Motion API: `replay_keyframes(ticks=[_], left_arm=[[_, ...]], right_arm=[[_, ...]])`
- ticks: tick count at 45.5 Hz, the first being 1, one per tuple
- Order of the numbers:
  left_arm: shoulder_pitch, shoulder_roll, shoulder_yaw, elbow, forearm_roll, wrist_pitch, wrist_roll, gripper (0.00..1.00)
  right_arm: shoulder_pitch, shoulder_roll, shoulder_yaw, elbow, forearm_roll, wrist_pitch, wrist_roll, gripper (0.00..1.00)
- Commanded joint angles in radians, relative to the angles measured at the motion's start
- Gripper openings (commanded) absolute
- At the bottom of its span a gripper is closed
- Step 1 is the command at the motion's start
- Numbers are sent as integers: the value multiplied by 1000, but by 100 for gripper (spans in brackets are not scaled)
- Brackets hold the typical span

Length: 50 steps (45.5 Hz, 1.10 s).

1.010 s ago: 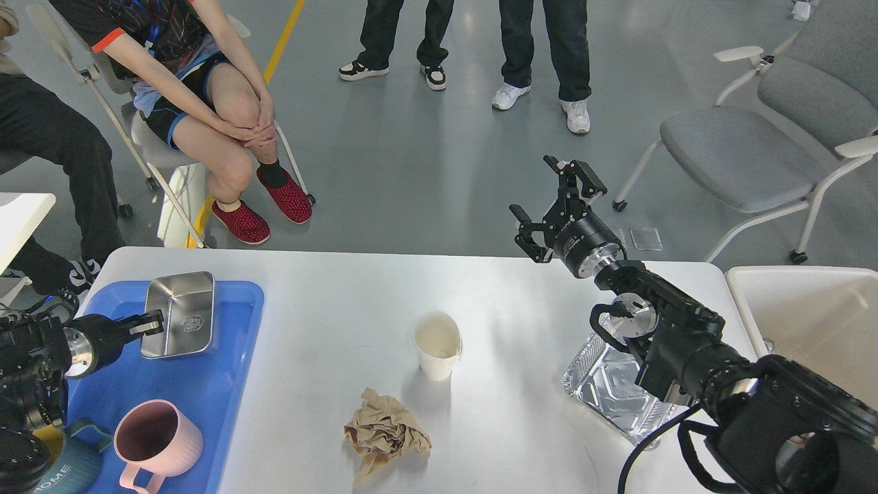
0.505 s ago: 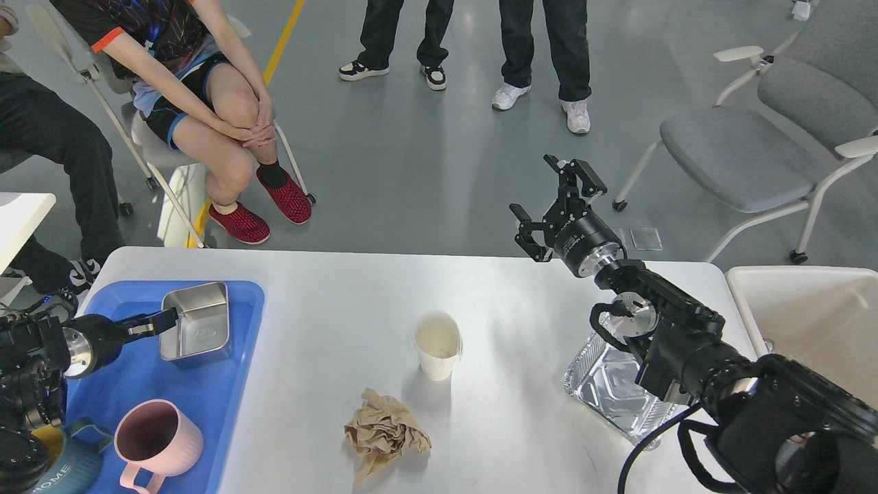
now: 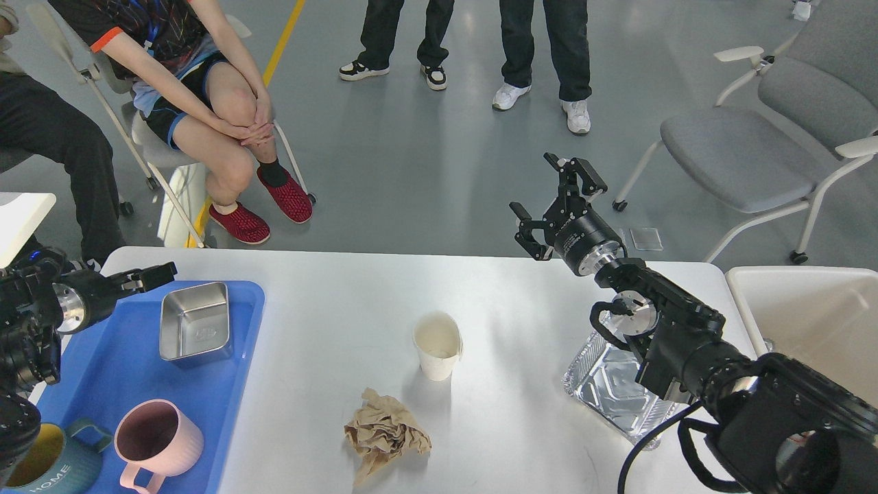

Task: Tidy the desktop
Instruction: 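Open the left gripper to release the steel tray, then raise the left gripper up and away from the basin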

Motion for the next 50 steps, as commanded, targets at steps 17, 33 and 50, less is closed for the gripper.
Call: replay_keyframes(ticks=[17,33,50], left_arm=[[-83,-85,-298,-2,-567,45,370,97],[-126,-200,-571,-35,-701,-23,318,97],[-117,-225,-710,-108,-710,-311,310,97]], right_arm=[[-8,-13,2,-9,3,-8,-2,100],[-21,-44,2,-9,5,-14,0,100],[-54,-53,9,8,6,14,-2,100]])
